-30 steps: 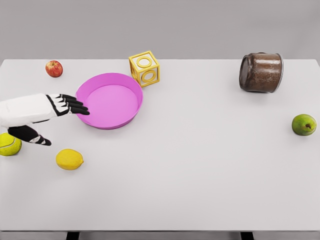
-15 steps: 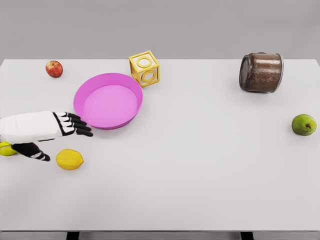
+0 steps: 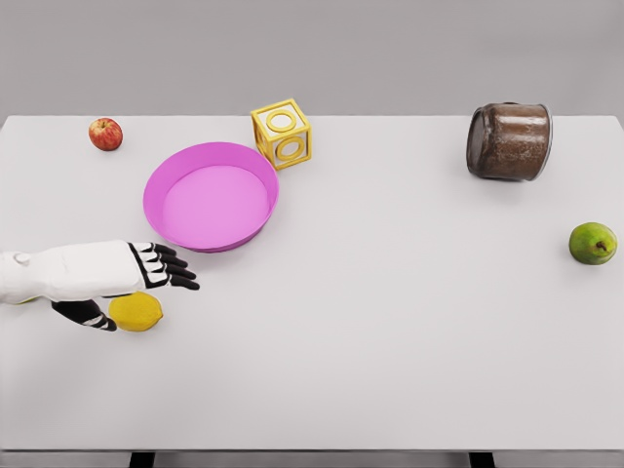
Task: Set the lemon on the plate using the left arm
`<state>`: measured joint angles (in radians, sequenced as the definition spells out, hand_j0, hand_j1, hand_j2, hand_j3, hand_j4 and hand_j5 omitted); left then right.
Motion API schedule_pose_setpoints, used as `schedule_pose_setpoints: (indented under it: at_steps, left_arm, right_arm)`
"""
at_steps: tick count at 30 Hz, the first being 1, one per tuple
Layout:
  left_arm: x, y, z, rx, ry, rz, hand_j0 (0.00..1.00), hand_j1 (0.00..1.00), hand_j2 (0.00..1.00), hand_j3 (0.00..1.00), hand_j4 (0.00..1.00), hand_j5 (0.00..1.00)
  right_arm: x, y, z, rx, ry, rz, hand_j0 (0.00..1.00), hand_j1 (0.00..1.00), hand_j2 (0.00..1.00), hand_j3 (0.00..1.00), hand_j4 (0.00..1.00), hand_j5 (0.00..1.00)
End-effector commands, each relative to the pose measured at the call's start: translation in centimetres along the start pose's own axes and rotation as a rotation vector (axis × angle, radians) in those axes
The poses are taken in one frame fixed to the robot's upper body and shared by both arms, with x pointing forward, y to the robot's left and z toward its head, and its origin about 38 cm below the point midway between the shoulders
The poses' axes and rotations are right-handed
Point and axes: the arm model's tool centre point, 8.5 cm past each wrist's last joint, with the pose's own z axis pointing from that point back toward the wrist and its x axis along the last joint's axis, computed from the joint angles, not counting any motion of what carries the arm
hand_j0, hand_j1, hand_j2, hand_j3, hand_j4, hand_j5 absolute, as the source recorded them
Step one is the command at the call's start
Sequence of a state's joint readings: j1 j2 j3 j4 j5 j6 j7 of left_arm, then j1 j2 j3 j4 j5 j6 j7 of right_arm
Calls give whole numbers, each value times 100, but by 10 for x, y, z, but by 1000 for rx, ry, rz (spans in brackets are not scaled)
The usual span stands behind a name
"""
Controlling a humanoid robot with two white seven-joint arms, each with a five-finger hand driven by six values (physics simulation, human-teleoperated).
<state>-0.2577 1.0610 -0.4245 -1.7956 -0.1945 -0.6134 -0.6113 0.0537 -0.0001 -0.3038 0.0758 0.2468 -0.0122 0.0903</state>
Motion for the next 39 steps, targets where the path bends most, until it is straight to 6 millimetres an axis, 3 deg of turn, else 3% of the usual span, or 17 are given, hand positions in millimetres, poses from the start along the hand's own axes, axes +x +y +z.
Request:
schedule_pose_setpoints:
  at_steps: [1,3,18,39]
  left_arm:
    - [-2,-1,0,-2,7,3,100,100,100,100,100,100]
    - [2,-16,-2,-23,-3,36,100,100,100,100,100,100]
    - [2,-28,-3,-45,3,53,100,100,100,100,100,100]
    - [-3,-26,-14,-41,61,-41,100,100,100,100,100,100]
  right_arm:
    - [0,0,0,0,1,0,100,100,100,100,100,100]
    - [0,0,0,0,1,0,100,100,100,100,100,100]
    - [-1,0,0,0,1,0,100,100,100,100,100,100]
    - [0,0,0,0,1,0,100,100,100,100,100,100]
